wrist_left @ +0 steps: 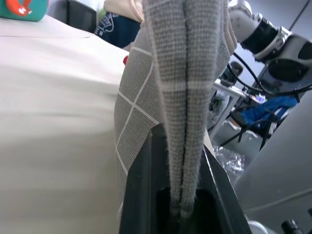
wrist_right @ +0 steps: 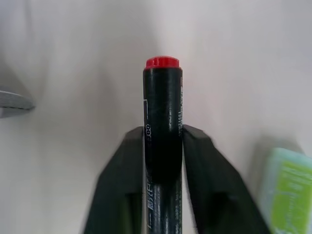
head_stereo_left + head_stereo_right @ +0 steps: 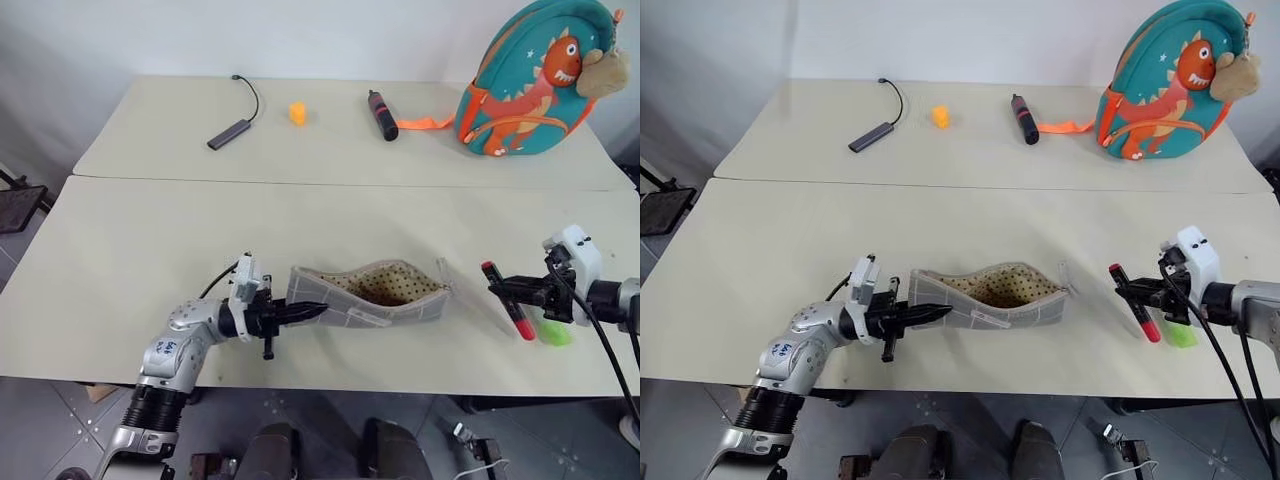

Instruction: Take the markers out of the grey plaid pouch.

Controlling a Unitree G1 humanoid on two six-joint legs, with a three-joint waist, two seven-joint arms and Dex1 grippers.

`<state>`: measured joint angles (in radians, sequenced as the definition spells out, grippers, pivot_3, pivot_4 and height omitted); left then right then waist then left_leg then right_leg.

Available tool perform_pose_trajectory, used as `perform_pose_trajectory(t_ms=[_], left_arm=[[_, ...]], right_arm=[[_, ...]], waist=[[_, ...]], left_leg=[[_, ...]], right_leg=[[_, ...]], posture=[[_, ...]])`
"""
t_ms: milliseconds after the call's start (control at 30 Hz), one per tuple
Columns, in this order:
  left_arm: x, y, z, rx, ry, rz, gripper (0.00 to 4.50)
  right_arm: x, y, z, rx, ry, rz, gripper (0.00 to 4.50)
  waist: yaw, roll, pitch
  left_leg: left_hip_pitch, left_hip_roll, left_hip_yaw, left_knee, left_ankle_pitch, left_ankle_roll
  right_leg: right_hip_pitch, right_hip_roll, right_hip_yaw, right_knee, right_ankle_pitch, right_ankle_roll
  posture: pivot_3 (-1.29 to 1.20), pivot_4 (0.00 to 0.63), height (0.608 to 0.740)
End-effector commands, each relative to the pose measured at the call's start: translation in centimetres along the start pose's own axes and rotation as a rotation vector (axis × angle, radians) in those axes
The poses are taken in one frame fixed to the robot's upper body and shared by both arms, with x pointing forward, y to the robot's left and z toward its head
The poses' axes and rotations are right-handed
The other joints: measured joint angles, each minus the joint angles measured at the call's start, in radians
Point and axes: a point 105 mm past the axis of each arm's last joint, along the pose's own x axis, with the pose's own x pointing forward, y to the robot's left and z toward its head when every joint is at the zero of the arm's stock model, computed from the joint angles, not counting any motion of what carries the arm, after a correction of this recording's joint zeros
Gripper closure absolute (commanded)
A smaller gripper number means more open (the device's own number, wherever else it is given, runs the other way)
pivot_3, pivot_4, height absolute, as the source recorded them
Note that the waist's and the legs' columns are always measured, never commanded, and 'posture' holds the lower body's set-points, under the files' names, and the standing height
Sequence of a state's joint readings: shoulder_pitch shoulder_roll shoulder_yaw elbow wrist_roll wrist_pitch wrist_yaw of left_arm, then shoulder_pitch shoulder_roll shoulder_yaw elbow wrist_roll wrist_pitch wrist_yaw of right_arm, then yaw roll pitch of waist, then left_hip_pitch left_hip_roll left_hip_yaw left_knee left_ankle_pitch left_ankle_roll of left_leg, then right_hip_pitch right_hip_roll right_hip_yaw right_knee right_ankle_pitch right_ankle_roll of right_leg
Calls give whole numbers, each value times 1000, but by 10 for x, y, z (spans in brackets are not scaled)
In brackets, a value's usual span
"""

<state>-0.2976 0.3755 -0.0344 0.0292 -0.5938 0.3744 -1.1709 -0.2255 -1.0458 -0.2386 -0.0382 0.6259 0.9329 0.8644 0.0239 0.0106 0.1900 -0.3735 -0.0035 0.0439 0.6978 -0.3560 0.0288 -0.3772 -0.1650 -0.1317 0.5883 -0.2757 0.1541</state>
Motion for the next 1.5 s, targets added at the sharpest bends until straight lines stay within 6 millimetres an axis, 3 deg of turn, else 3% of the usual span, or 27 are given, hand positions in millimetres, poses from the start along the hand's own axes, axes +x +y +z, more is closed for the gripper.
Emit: perform_pose_trajectory(t_ms=[33,100,233,300,400,500,633,700,867,933,1033,1167,1300,1367,1433,1500], left_arm=[[-13,-4,17,-44,-59,24,4500],[-18,-4,21,-91,-78,44,4500],[-50,5,34,-369,-203,183,4500],[-84,19,31,-493,-246,374,4500],[-131,30,35,-615,-391,600,4500],[-151,29,38,-678,-488,698,4500],[-171,22,40,-729,-596,800,4500],[-184,21,37,-734,-624,888,3966],[-197,24,33,-679,-533,1040,2646],[-202,21,41,-633,-504,1080,2053],[-229,4,50,-468,-291,1247,1101],[-252,-18,53,-245,-22,1240,33],[-272,-35,51,-47,182,1124,33],[-263,-42,55,134,313,977,33],[-241,-44,60,259,368,821,33],[-227,-36,50,316,464,762,33]], right_arm=[[-4,4,14,-105,-101,21,1941],[-5,7,19,-168,-150,40,1257],[-20,29,39,-301,-408,184,13],[-29,47,44,-380,-576,269,13],[-29,68,30,-466,-683,358,13],[-23,88,3,-555,-620,498,13],[-21,91,-7,-565,-652,518,13],[-17,84,-7,-589,-659,487,0],[-13,75,-7,-606,-647,476,0],[-13,74,-5,-611,-650,468,0],[-18,69,2,-617,-664,439,0],[-19,72,1,-603,-649,450,0],[-17,72,-1,-595,-626,469,0],[-18,72,-4,-601,-594,499,0],[-18,71,-5,-616,-567,526,0],[-17,69,-5,-627,-552,533,0]], waist=[[0,0,0],[0,0,0],[0,0,0],[0,0,1],[-3,0,1],[0,0,1],[0,-1,0],[-1,-1,0],[-2,-1,0],[-2,-1,0],[-4,-1,1],[-18,1,0],[-18,3,0],[-21,3,0],[-20,3,0],[-19,3,0]], left_leg=[[0,0,0,0,0,0],[0,0,0,0,0,0],[0,1,-1,0,0,0],[1,2,-1,0,0,0],[3,2,-1,-2,0,-1],[3,3,-1,-1,-1,-1],[4,3,-1,-1,-1,-1],[4,4,-1,-1,-1,-1],[5,2,1,-1,-1,-2],[5,2,1,-1,-1,-2],[5,2,1,-1,-2,-3],[6,1,4,-5,-3,-4],[7,2,7,-7,-3,-5],[6,3,9,-8,-3,-6],[4,3,10,-8,-3,-6],[4,4,10,-8,-3,-5]], right_leg=[[0,0,0,0,0,0],[0,0,0,0,0,0],[0,1,0,0,0,0],[0,1,1,1,0,0],[2,1,1,0,0,0],[1,1,2,1,0,0],[2,-1,3,1,0,0],[2,0,3,2,0,0],[2,0,5,2,0,0],[1,1,5,2,0,0],[1,1,5,2,-1,-1],[-1,3,6,1,-2,-3],[-3,3,6,1,-3,-5],[-6,3,6,2,-4,-6],[-8,3,7,2,-4,-6],[-9,2,7,2,-4,-6]], posture=[[0,150,740],[0,150,740],[0,150,740],[0,150,740],[0,150,740],[0,150,740],[0,150,740],[0,150,740],[0,150,740],[0,150,740],[0,150,740],[0,150,740],[0,150,740],[0,150,740],[0,150,740],[0,150,740]])
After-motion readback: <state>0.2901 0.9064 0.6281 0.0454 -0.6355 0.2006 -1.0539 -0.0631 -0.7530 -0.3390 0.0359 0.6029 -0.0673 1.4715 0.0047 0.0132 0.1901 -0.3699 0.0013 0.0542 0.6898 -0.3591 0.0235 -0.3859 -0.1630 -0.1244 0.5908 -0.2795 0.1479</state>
